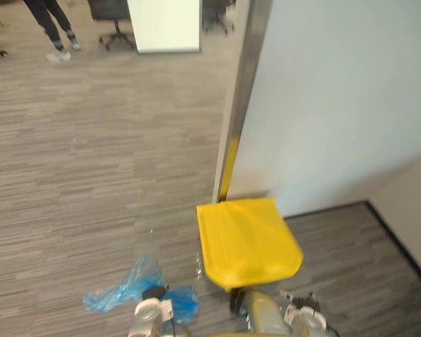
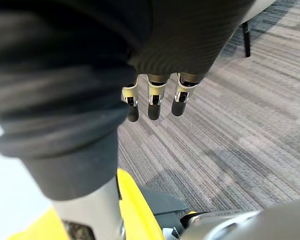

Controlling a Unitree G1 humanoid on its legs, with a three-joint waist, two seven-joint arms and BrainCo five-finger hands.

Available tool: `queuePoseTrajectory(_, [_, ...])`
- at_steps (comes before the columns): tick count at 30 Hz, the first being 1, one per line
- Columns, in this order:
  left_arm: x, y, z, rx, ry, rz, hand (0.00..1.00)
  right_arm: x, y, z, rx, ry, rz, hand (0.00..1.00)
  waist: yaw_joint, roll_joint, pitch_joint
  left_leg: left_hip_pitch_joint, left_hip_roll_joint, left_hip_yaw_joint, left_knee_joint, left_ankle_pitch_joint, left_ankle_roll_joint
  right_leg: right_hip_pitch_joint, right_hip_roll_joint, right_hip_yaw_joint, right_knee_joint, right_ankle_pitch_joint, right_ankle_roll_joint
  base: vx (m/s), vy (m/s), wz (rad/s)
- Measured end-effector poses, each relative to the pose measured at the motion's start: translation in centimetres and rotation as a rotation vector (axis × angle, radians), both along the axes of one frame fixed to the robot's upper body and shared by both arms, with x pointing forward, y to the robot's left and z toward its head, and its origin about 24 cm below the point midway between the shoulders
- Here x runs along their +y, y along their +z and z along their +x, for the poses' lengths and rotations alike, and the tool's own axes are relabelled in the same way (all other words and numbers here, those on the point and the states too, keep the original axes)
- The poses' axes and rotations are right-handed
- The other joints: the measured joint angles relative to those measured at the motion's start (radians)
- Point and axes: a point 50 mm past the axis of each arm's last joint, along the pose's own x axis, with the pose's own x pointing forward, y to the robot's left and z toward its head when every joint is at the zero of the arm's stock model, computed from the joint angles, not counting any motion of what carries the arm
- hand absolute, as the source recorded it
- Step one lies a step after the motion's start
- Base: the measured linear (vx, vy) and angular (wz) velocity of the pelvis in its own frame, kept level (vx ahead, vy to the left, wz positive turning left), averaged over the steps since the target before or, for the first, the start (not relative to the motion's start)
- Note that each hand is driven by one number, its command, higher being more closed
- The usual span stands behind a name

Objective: Gather rubbish on tea table into small bin, then transfer packed bag to large trash can.

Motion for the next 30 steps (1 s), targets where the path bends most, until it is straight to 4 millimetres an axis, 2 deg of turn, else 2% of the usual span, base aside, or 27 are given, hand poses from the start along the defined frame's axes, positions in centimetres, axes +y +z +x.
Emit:
queuePoseTrajectory(1, [-0.2, 0.1, 0.3, -0.012, -0.002, -0.005, 1.00, -0.1, -0.1, -0.4, 0.004, -0.040, 0.012, 0.00, 0.000, 0.002, -0.001, 0.007, 0.006, -0.019, 0.000, 0.015, 0.005, 0.007, 0.000, -0.009, 0.020, -0.028, -0.002, 0.26, -0.072, 0.21])
queuePoseTrajectory(3, [-0.1, 0.6, 0.9, -0.049, -0.002, 0.002, 1.00, -0.1, -0.3, -0.8, 0.012, -0.057, 0.015, 0.00, 0.004, 0.008, -0.003, 0.020, 0.029, -0.039, -0.007, 0.035, 0.007, 0.038, 0.018, -0.032, 0.000, -0.043, -0.009, 0.22, -0.060, 0.18])
queuePoseTrajectory(4, [0.1, 1.0, 1.5, -0.074, 0.001, 0.008, 1.00, -0.1, -0.3, -0.9, 0.015, -0.060, 0.019, 0.00, 0.004, 0.009, -0.003, 0.018, 0.042, -0.038, -0.022, 0.040, 0.004, 0.050, 0.026, -0.054, -0.032, -0.025, -0.029, 0.16, -0.035, 0.17])
queuePoseTrajectory(10, [0.7, 1.7, 2.5, -0.118, 0.009, 0.022, 1.00, 0.4, -0.1, 0.0, -0.003, 0.023, 0.027, 0.00, 0.012, 0.001, -0.013, 0.014, 0.038, -0.039, -0.089, 0.045, -0.004, 0.033, 0.022, -0.059, -0.061, 0.000, -0.033, 0.04, 0.033, 0.06])
queuePoseTrajectory(14, [0.5, 2.2, 3.0, -0.148, -0.021, 0.029, 1.00, 1.4, 0.5, 1.9, -0.055, 0.125, 0.030, 0.00, 0.013, -0.010, -0.026, -0.060, 0.010, -0.095, -0.094, 0.052, -0.017, -0.014, -0.019, -0.084, -0.065, 0.012, -0.030, -0.04, 0.030, 0.31])
queuePoseTrajectory(17, [0.3, 2.6, 3.3, -0.173, -0.015, 0.014, 1.00, 3.2, 1.8, 4.5, -0.150, 0.222, 0.032, 0.00, 0.020, -0.007, -0.027, -0.113, 0.010, -0.117, -0.047, 0.052, -0.017, -0.020, -0.026, -0.105, -0.083, 0.025, -0.032, -0.06, -0.001, 0.26])
queuePoseTrajectory(20, [0.1, 3.0, 3.4, -0.201, -0.023, 0.011, 1.00, 4.4, 4.6, 8.2, -0.312, 0.311, 0.000, 0.00, 0.024, -0.005, -0.033, -0.168, 0.014, -0.125, -0.009, 0.052, -0.017, -0.050, -0.027, -0.117, -0.083, 0.029, -0.038, -0.03, -0.044, 0.11])
queuePoseTrajectory(22, [0.0, 3.4, 3.7, -0.226, -0.033, 0.013, 1.00, 4.7, 7.3, 10.9, -0.451, 0.343, -0.037, 0.00, 0.032, 0.000, -0.032, -0.205, 0.022, -0.131, -0.006, 0.052, -0.017, -0.080, -0.022, -0.122, -0.087, 0.038, -0.041, -0.03, -0.082, 0.05])
queuePoseTrajectory(27, [-1.0, 4.1, 4.2, -0.270, -0.072, -0.002, 1.00, 4.1, 10.8, 13.6, -0.599, 0.342, -0.101, 0.00, 0.058, 0.002, -0.030, -0.230, 0.050, -0.143, 0.017, 0.059, -0.028, -0.081, -0.007, -0.146, -0.083, 0.041, -0.044, -0.02, -0.108, 0.10])
queuePoseTrajectory(30, [-1.8, 6.0, 5.4, -0.376, -0.117, -0.010, 1.00, 3.6, 13.5, 15.4, -0.692, 0.334, -0.156, 0.00, 0.064, 0.003, -0.030, -0.263, 0.061, -0.143, 0.015, 0.053, -0.021, -0.106, -0.007, -0.161, -0.085, 0.042, -0.041, -0.07, -0.091, 0.15])
